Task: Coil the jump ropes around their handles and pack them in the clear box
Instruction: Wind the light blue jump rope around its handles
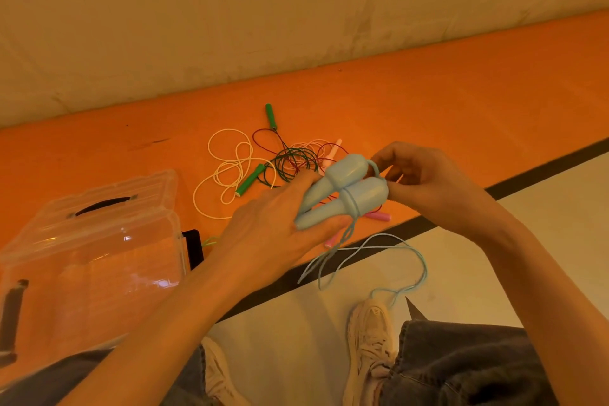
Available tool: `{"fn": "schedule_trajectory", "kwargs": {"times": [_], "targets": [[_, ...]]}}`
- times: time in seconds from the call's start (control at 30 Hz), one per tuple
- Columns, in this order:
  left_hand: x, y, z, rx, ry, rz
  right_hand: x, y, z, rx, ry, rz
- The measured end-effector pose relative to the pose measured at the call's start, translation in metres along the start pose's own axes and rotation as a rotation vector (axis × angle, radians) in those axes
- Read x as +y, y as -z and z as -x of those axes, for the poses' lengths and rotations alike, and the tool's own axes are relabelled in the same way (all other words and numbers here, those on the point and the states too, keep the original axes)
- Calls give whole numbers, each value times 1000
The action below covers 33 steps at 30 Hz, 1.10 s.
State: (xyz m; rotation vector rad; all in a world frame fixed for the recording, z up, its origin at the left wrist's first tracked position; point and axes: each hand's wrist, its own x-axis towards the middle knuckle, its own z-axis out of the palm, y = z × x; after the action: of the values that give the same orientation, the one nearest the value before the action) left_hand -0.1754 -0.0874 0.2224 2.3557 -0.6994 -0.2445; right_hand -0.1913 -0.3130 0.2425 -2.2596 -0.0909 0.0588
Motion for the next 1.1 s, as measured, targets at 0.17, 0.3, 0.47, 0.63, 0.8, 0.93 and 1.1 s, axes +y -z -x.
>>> {"fn": "schedule_trajectory", "kwargs": {"times": [0.17,0.3,0.47,0.63,0.8,0.93,1.1], "targets": [[0,1,0,-3,-7,-55,1,5,3,-43,-12,-64],[-2,-1,0,-2,-26,-73,2,7,2,-24,15,-40],[-12,-2,-5,-47,-51,72,1,2,0,44,88,89],[-5,-5,-5,-16,-79,272,-9,2,2,63,87,-275],[3,-7,-2,-99,-38,488,-12,0,4,56,33,-433],[13,-4,-1,-178,-51,655,-14,-1,4,55,11,-498],[-3,-4,-3,-103,-9,250,-11,4,6,52,-10,-186]]}}
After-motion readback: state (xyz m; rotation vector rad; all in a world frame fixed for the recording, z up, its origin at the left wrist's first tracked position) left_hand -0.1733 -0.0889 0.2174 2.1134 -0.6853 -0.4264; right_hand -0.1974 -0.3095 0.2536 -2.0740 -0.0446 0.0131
